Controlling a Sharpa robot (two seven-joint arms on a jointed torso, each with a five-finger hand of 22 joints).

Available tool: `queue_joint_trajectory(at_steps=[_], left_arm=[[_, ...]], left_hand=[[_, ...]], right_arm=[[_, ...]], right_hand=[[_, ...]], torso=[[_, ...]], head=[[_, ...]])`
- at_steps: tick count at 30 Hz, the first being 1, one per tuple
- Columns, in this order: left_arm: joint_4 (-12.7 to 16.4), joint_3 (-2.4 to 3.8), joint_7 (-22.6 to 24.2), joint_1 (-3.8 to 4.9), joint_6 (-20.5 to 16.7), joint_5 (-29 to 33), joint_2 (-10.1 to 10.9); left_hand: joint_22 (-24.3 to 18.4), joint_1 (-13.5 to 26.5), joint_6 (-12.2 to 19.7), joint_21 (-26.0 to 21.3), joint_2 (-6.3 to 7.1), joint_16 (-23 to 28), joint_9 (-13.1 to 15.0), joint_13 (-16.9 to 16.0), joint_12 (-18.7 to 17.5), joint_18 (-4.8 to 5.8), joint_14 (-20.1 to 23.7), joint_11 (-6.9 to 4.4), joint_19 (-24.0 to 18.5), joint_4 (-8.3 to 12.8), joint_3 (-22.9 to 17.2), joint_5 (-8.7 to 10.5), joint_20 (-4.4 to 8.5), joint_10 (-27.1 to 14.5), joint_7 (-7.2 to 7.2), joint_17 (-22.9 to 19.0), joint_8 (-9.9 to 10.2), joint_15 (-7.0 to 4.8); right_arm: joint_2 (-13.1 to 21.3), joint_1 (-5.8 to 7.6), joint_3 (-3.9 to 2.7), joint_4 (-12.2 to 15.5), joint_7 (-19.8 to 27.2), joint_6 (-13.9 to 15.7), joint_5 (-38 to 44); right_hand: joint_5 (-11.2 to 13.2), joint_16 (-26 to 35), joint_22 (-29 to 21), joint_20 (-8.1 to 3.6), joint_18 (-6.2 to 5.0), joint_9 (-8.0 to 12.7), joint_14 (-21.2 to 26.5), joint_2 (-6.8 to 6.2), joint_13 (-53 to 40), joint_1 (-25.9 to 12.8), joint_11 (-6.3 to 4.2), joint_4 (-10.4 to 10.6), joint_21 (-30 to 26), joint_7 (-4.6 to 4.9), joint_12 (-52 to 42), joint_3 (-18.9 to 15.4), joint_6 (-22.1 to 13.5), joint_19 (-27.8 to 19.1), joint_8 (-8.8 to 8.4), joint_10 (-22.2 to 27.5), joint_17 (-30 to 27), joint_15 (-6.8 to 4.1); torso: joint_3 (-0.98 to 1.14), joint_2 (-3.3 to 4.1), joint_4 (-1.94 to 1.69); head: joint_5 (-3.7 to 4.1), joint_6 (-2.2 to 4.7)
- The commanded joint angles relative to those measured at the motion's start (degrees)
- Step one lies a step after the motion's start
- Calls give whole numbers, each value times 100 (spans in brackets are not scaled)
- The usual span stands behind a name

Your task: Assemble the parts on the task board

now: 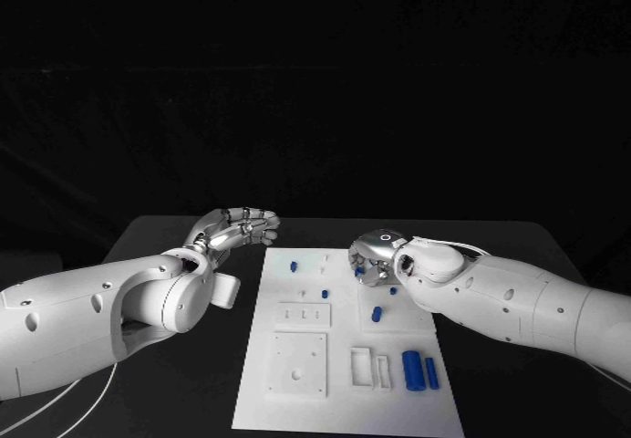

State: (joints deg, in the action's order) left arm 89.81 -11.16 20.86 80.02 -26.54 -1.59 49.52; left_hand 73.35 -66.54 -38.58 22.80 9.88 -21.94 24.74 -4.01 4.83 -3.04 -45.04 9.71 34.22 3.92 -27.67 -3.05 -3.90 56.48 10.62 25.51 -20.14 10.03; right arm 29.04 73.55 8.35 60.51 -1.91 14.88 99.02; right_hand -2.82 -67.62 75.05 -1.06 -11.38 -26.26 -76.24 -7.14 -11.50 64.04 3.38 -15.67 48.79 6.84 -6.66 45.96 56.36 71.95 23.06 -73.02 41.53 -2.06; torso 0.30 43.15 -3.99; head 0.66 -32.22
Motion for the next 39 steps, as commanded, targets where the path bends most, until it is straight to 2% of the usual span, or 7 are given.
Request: queue_joint_trajectory(at_steps=[1, 10, 13, 16, 23, 31, 39], left_arm=[[7, 7, 40, 14, 44, -29, -6], [-6, 7, 41, 14, 39, -29, -15], [-26, 7, 41, 14, 35, -29, -16], [-49, 7, 38, 14, 40, -29, -22], [-87, 9, 38, 18, 32, -29, -71], [-104, 11, 41, 18, 38, -28, -120], [-121, 14, 40, 19, 41, -28, -161]], left_hand=[[6, 55, -47, -22, -6, 41, -10, 5, -30, -51, 47, -10, 13, 47, 3, -6, -38, 37, 99, -7, 38, 5], [8, 60, -46, -23, -5, 45, -13, 6, -37, -52, 46, -14, 12, 56, -4, -6, -39, 35, 95, -8, 41, 6], [8, 61, -45, -24, -4, 46, -14, 6, -39, -53, 46, -15, 12, 59, -5, -6, -39, 34, 95, -8, 41, 6], [9, 62, -46, -24, -4, 47, -14, 6, -41, -53, 45, -16, 12, 62, -7, -6, -40, 33, 93, -8, 42, 6], [9, 64, -46, -24, -3, 48, -15, 6, -43, -53, 45, -17, 12, 65, -9, -6, -40, 33, 92, -8, 42, 6], [12, 75, -35, -24, 4, 53, -20, 7, -55, -55, 42, -15, 12, 77, -17, -6, -41, 26, 98, -8, 51, 6], [13, 77, -35, -25, 3, 55, -22, 7, -58, -56, 41, -16, 12, 82, -22, -6, -41, 26, 98, -8, 53, 7]], right_arm=[[14, -3, 1, 40, -253, 228, 228], [83, 6, -7, 217, -477, 617, 290], [72, 35, -39, 268, -541, 779, 329], [23, 49, -67, 286, -588, 852, 387], [-199, 49, -73, 218, -739, 1097, 616], [-430, 48, -75, 86, -751, 1139, 688], [-645, 44, -75, -49, -758, 1150, 754]], right_hand=[[2, -28, 122, -121, -362, -23, 106, 65, -99, 29, -58, -3, 41, -6, -32, 49, 45, 127, 27, -159, -13, -161], [2, -38, 117, -132, -362, -46, 115, 42, -139, 36, -70, -16, 69, -18, -32, 93, 70, 123, 34, -178, -29, -174], [2, -43, 116, -136, -362, -51, 115, 32, -147, 40, -72, -17, 76, -20, -29, 104, 76, 124, 35, -178, -32, -175], [2, -48, 114, -140, -362, -56, 116, 16, -158, 48, -73, -15, 85, -23, -25, 122, 83, 126, 34, -180, -37, -176], [2, -51, 111, -145, -362, -60, 118, 2, -167, 58, -72, -12, 92, -25, -18, 140, 85, 127, 31, -176, -43, -176], [2, -59, 107, -152, -362, -68, 119, -29, -186, 77, -72, 1, 103, -28, -9, 171, 96, 130, 27, -178, -54, -176], [2, -61, 105, -154, -362, -70, 120, -38, -192, 83, -72, 6, 106, -29, -4, 181, 97, 129, 24, -176, -58, -175]], torso=[[-5, 1, -7], [-8, 1, 2], [-9, -2, 1], [-8, 2, -3], [-5, 15, -15], [-13, 17, -21], [-10, 26, -23]], head=[[0, 5], [-12, 47], [-12, 61], [-8, 79], [5, 137], [-16, 172], [-29, 178]])
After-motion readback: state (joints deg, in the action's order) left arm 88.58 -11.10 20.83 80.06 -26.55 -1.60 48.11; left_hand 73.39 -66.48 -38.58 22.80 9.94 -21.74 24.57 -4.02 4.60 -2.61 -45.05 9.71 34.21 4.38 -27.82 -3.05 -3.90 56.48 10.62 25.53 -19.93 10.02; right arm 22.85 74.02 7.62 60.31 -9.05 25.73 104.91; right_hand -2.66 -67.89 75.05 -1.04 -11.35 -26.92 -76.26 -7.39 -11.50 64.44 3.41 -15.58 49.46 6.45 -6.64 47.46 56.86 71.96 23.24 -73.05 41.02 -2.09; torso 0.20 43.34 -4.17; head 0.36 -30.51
